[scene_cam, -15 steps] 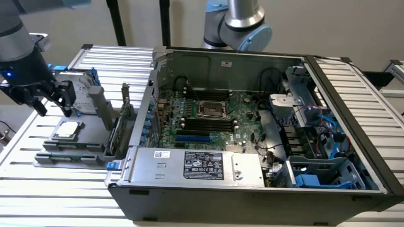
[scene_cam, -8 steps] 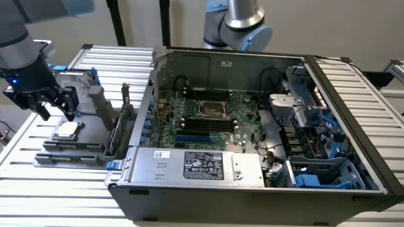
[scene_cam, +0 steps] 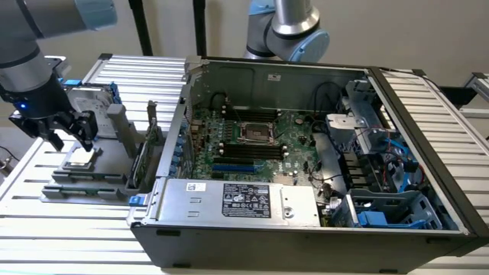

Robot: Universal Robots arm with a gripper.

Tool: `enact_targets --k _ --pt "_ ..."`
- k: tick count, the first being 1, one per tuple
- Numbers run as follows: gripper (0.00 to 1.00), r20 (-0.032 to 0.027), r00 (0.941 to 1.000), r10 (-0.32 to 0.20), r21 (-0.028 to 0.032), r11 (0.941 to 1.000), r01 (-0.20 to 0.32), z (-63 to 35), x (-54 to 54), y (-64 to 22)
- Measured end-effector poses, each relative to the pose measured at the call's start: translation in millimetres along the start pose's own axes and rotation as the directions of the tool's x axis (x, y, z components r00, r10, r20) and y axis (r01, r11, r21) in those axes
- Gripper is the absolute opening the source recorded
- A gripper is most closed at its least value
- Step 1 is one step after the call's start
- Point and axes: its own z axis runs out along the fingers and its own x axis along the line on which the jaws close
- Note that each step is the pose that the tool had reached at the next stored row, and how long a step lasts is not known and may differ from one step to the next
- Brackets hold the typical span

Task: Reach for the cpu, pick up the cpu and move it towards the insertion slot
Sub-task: 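Pick up the cpu and move it towards the insertion slot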

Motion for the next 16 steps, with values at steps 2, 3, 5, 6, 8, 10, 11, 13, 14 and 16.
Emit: enact_targets --k 2,3,5,6,8,10,11,13,14,16 --pt "0.65 0.0 1.0 0.002 0.0 1.0 -0.002 3.7 0.0 -0.1" --pt "0.65 0.0001 1.0 0.003 -0.0001 1.0 -0.003 5.5 0.0 -0.2" --pt "0.65 0.0002 1.0 0.007 -0.0001 1.0 -0.007 9.1 -0.1 -0.2" --pt "0.65 0.0003 1.0 0.01 -0.0002 1.0 -0.01 11.1 -0.1 -0.3" --pt "0.65 0.0004 0.9999 0.017 -0.0001 0.9999 -0.017 14.7 -0.1 -0.1" --pt "0.65 0.0006 0.9997 0.025 -0.0002 0.9997 -0.025 18.0 0.0 0.5" --pt "0.65 0.0008 0.9996 0.028 -0.0003 0.9996 -0.028 19.1 0.0 0.9" --pt "0.65 0.0007 0.9994 0.034 -0.0002 0.9994 -0.034 20.2 0.6 1.6" --pt "0.65 0.0009 0.9994 0.035 -0.0003 0.9994 -0.035 20.8 0.9 1.8" --pt "0.65 0.001 0.9994 0.036 -0.0003 0.9994 -0.036 21.8 1.3 2.1"
